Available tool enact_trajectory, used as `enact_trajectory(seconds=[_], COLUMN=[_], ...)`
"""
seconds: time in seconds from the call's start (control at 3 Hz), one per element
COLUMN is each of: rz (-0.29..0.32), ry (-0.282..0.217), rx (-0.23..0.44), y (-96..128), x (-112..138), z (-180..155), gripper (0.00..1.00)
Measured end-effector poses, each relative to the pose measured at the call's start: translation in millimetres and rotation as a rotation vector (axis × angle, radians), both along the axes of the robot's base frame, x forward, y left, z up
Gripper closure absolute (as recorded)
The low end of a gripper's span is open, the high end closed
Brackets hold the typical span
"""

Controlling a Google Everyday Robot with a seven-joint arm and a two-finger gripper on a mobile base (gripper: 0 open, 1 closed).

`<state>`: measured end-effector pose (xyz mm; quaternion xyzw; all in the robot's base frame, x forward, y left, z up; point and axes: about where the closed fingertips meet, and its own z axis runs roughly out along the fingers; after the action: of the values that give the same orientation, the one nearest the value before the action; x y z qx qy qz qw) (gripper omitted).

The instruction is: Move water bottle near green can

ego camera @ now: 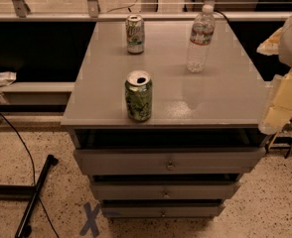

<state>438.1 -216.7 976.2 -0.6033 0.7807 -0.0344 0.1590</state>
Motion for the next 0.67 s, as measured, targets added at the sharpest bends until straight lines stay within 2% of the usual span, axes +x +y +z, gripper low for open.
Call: enact_trajectory(seconds=[0.33, 0.67], rz=[0.000, -0.026], ry=[0.000, -0.052], rx=[0.000, 0.024], y=[0, -2], x=[0, 16], z=[0, 3], gripper=[0.00, 0.00])
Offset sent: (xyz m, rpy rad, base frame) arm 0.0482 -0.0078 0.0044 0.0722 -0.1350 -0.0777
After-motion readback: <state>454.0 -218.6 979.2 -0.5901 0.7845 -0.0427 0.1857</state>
